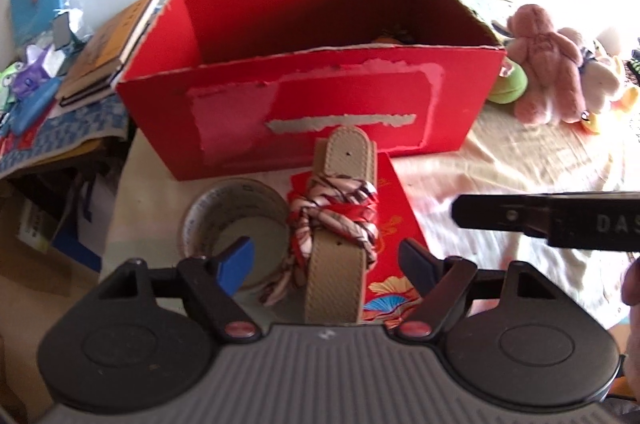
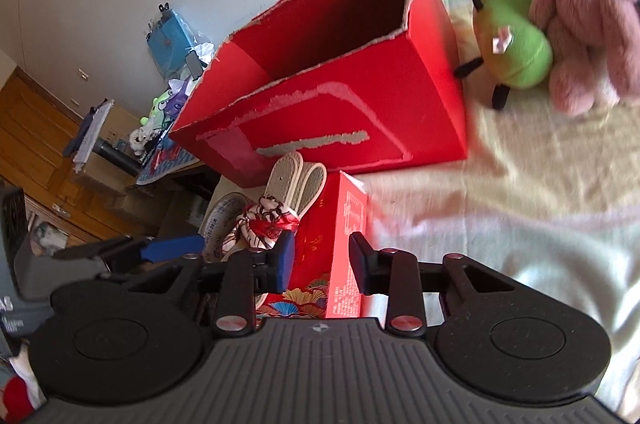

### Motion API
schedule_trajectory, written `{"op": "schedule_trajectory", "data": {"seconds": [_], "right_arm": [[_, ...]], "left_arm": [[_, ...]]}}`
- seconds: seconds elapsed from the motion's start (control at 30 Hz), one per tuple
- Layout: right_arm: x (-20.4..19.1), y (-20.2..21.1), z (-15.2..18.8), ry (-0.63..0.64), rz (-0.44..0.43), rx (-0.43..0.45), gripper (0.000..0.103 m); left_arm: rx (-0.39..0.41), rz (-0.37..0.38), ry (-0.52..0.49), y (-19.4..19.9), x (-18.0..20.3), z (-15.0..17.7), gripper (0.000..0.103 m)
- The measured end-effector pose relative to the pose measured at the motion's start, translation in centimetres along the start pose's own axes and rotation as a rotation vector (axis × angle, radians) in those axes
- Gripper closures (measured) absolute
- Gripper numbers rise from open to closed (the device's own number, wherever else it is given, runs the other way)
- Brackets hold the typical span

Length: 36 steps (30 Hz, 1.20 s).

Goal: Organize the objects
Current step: 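Move the right gripper to the beige sandal's strap, then close the right gripper on the sandal strap and lift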

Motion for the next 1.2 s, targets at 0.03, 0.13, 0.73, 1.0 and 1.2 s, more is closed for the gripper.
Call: {"op": "schedule_trajectory", "data": {"seconds": [0.03, 0.13, 0.73, 1.0, 1.2], "right_arm": [[0.0, -0.1, 0.0, -0.007, -0.007, -0.004, 0.069], [-0.3, -0.7, 0.1, -0.029, -0.031, -0.022, 0.069], [-1.1, -4.8, -0.6, -0.116, -0.078, -0.106, 0.068], [-1.7, -6.3, -1.2, -0.174, -0.131, -0.101, 0.064], [-2.6, -6.5, -1.8, -0.070, -0.103, -0.083, 0.067]], "left_arm": [[0.003, 0.014, 0.001, -0.1, 0.1, 0.0, 0.023], [-0.004, 0.066, 0.014, -0.6, 0.1, 0.1, 0.025], [-0.014, 0.211, 0.000, -2.2, -0.2, -0.4, 0.029], [-0.031, 0.239, -0.036, -2.8, -0.5, -0.2, 0.029], [-0.055, 0.270, -0.030, -3.5, -1.0, -0.4, 0.030]]}}
Point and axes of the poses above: each gripper's, at about its wrist camera, not at the fingertips, and y roughly against the way its jaws point, x to its right, z to its underside, the point moved 10 cm from there along -y, roughly the way its jaws point, and after that the axes turned 2 degrees about y, right-handed, at the moved point
